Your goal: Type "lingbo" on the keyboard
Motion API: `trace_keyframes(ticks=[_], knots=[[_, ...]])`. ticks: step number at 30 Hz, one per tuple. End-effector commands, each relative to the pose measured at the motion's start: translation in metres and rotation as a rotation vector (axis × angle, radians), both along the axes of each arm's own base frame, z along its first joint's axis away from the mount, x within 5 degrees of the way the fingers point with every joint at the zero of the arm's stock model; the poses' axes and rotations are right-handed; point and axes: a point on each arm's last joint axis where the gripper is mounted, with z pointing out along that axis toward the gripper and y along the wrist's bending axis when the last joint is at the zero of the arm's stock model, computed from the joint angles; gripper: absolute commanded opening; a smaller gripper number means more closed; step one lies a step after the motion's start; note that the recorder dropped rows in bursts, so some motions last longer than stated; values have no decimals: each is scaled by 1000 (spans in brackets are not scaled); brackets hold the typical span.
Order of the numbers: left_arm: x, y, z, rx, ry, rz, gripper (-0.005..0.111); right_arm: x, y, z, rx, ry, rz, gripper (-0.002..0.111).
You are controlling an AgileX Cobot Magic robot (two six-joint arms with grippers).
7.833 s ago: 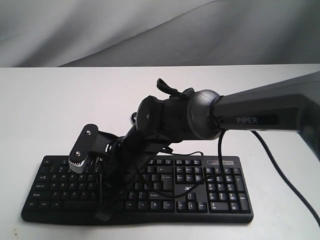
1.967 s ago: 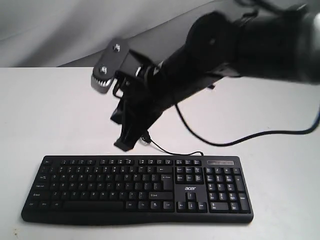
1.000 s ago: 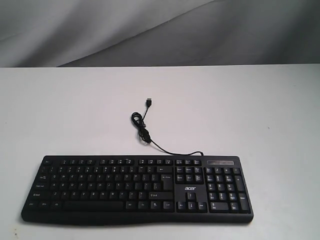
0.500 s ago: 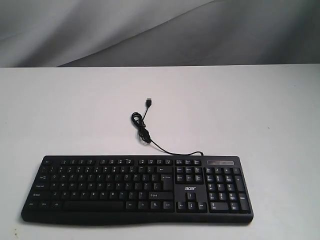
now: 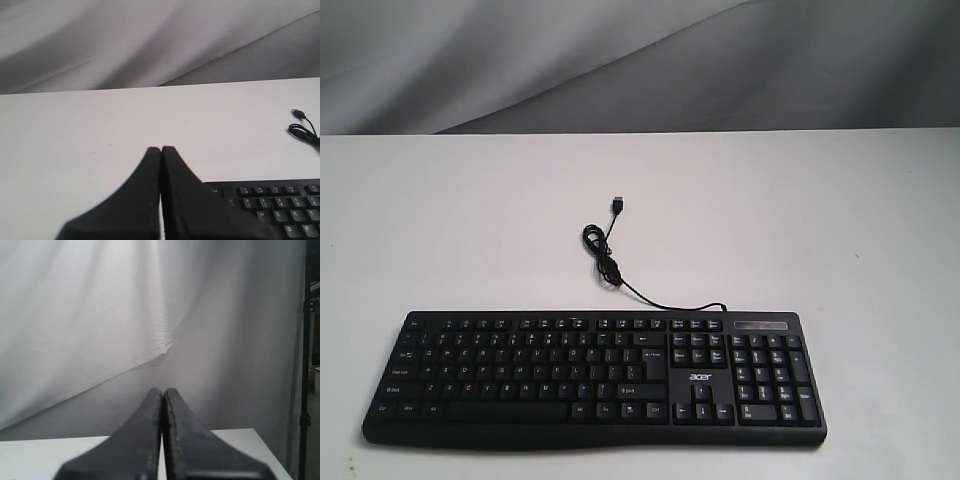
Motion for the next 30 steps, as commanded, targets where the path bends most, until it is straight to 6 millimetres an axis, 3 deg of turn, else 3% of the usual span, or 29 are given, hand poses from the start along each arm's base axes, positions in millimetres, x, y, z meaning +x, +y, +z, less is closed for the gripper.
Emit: trace_keyframes(ticks=[1, 5, 11, 18, 30], knots=[[0, 0, -1, -5, -6, 0, 1, -6, -1, -19, -52, 46, -25, 0], [0, 0, -1, -5, -6, 0, 1, -8, -2, -38, -153, 143, -47, 0], [0, 0, -1, -5, -6, 0, 1, -3, -3, -57, -147, 204, -55, 0], [0, 0, -1, -5, -6, 0, 1, 6, -2, -102, -83, 280, -25, 0], [0, 0, -1, -5, -6, 0, 1, 4, -1, -111, -50, 376, -18, 0]])
